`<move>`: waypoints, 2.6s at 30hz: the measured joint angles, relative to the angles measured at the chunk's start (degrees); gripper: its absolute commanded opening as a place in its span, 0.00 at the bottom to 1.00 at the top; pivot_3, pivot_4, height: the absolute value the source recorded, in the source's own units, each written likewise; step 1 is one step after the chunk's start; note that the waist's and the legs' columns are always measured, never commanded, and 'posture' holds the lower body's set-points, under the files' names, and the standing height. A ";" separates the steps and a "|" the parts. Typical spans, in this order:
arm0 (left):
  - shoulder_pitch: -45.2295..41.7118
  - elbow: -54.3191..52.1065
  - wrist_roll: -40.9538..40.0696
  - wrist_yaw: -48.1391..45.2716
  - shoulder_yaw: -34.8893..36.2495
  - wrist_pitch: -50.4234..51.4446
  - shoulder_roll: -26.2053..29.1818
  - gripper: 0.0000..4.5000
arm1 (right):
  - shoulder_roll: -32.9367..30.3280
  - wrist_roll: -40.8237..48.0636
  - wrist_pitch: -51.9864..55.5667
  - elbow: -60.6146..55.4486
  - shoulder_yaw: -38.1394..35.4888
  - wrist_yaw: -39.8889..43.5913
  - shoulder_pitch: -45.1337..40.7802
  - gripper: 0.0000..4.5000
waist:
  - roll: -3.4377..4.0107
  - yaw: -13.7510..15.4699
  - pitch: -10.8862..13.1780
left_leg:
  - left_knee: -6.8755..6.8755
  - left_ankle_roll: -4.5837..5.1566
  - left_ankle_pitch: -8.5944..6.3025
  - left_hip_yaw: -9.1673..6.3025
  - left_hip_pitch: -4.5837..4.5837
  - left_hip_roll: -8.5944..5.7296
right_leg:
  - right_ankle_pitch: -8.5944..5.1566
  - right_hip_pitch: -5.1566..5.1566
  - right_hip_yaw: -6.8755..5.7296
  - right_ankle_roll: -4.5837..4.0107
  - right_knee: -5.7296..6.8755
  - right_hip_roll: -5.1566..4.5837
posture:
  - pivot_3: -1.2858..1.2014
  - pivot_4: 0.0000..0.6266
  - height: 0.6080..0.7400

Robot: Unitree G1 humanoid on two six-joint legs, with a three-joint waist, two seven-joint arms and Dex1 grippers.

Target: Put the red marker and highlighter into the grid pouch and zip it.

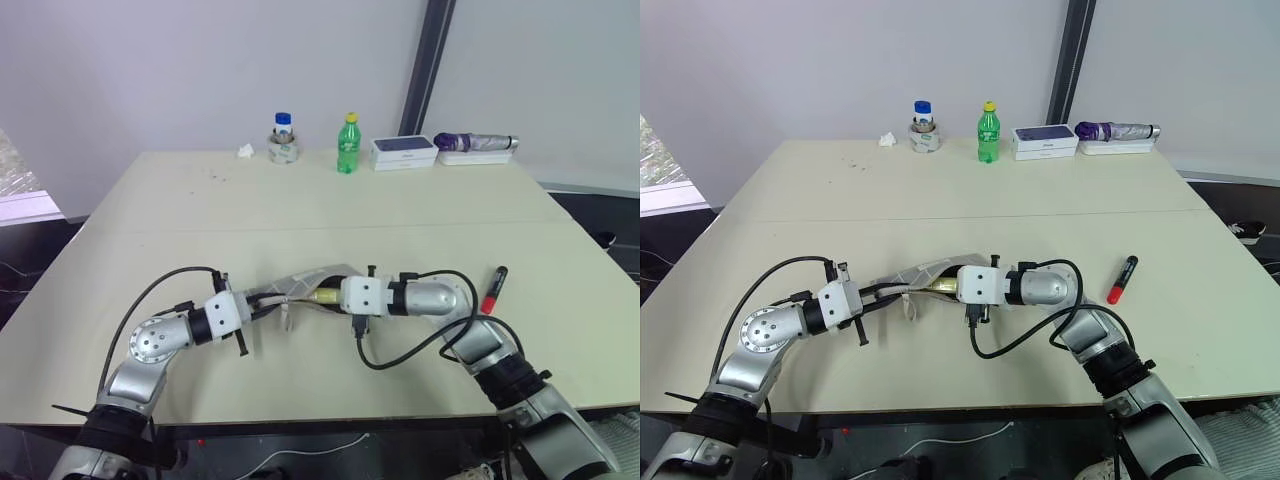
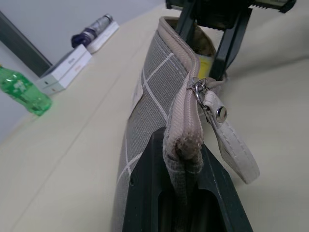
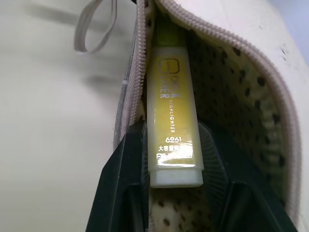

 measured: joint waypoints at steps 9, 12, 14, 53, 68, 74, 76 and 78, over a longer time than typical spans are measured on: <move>-0.08 0.24 -0.53 0.63 0.36 -0.45 0.05 0.00 | -1.88 5.26 1.74 -2.66 -2.97 3.39 0.16 0.99 | 0.00 0.08 0.00 | 0.01 0.02 -0.01 -0.02 0.00 0.02 | 0.00 0.02 0.00 0.00 0.00 -0.01 | 0.52 0.24 1.00; -0.11 1.28 -0.52 2.83 1.68 -0.44 -0.72 0.00 | -5.19 8.94 6.54 -8.77 -6.12 5.79 2.05 0.99 | 0.00 0.11 0.00 | 0.01 0.03 -0.02 -0.05 0.00 0.03 | 0.00 0.03 -0.01 0.00 -0.01 -0.01 | 0.52 0.24 1.00; 0.03 1.52 -0.42 3.88 1.96 -0.48 -1.00 0.00 | -7.14 10.66 9.19 -12.49 -7.66 6.48 4.43 0.99 | 0.00 0.06 0.00 | 0.00 0.03 -0.02 -0.04 0.01 0.03 | 0.00 0.04 0.00 0.00 -0.02 -0.03 | 0.52 0.24 1.00; 1.92 2.79 3.77 6.59 0.03 -3.32 -3.15 0.00 | 15.96 18.95 52.29 -17.08 -43.98 -52.21 18.81 0.06 | 0.02 -0.05 -0.03 | -0.22 0.06 -0.03 0.00 0.05 0.00 | 0.02 -0.05 0.10 0.01 0.00 -0.03 | 0.52 0.24 1.00; 0.83 2.90 4.37 6.82 -0.45 -2.57 -4.09 0.00 | -4.42 32.98 30.66 -21.55 -30.97 -3.35 26.97 0.06 | 0.04 0.00 -0.01 | -0.23 0.10 -0.05 0.00 0.08 -0.01 | 0.02 0.07 0.04 0.01 -0.17 -0.02 | 0.52 0.24 1.00; 0.68 2.56 4.32 6.96 -0.60 -1.80 -4.60 0.00 | -8.49 29.39 22.83 -15.76 -29.83 0.69 26.93 0.06 | 0.02 0.01 -0.01 | -0.23 0.09 -0.05 0.01 0.08 -0.01 | 0.02 0.08 0.04 0.01 -0.19 -0.01 | 0.52 0.24 1.00; 0.53 2.34 4.29 6.96 -0.60 -1.18 -4.75 0.00 | -8.80 29.01 21.33 -14.66 -29.13 1.57 26.90 0.06 | 0.02 0.01 -0.01 | -0.22 0.09 -0.05 0.01 0.08 -0.01 | 0.02 0.09 0.03 0.01 -0.19 -0.01 | 0.52 0.24 1.00; 0.31 2.34 4.28 6.96 -0.63 -0.89 -5.09 0.00 | -8.82 28.80 20.30 -14.46 -28.42 2.33 26.91 0.06 | 0.02 0.06 -0.01 | -0.21 0.08 -0.04 0.01 0.08 -0.01 | 0.02 0.09 0.02 0.01 -0.19 -0.01 | 0.52 0.24 1.00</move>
